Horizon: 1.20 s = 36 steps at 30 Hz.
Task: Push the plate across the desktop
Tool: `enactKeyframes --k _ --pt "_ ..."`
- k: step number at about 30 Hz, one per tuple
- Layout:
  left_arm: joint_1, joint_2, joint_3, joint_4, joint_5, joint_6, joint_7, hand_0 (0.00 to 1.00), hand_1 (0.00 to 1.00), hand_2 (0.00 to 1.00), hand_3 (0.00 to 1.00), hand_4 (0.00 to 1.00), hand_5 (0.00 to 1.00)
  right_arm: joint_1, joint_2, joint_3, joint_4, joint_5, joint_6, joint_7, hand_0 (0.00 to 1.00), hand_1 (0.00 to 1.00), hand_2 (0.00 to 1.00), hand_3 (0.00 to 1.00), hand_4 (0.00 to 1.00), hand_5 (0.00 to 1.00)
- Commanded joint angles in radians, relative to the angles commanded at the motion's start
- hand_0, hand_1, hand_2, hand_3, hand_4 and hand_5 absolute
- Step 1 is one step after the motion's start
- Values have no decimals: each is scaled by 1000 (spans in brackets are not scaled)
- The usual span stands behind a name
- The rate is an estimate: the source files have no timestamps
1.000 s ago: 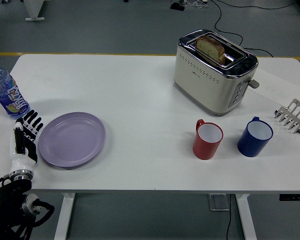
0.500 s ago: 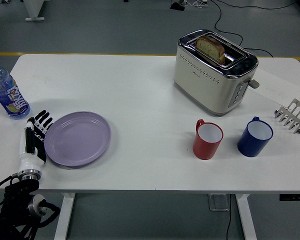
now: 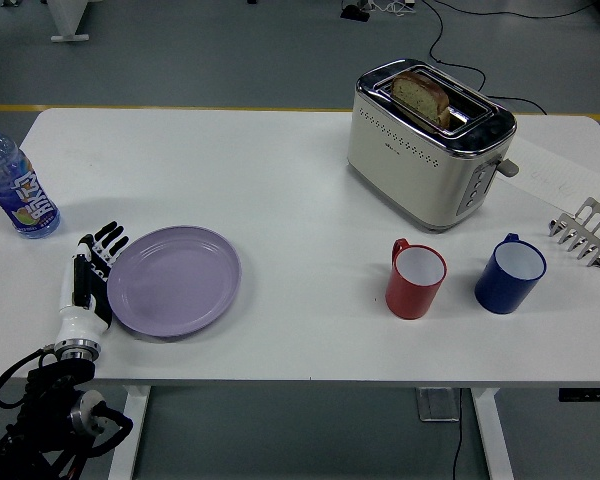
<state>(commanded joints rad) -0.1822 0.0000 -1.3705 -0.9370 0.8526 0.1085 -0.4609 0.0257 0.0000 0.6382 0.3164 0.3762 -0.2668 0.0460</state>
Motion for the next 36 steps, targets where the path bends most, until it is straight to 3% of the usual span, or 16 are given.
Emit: enactKeyframes --k 36 --pt "-1 0 117 -38 -1 -9 28 739 765 767 679 328 998 -1 0 3 -1 -12 1 1 587 504 612 605 342 637"
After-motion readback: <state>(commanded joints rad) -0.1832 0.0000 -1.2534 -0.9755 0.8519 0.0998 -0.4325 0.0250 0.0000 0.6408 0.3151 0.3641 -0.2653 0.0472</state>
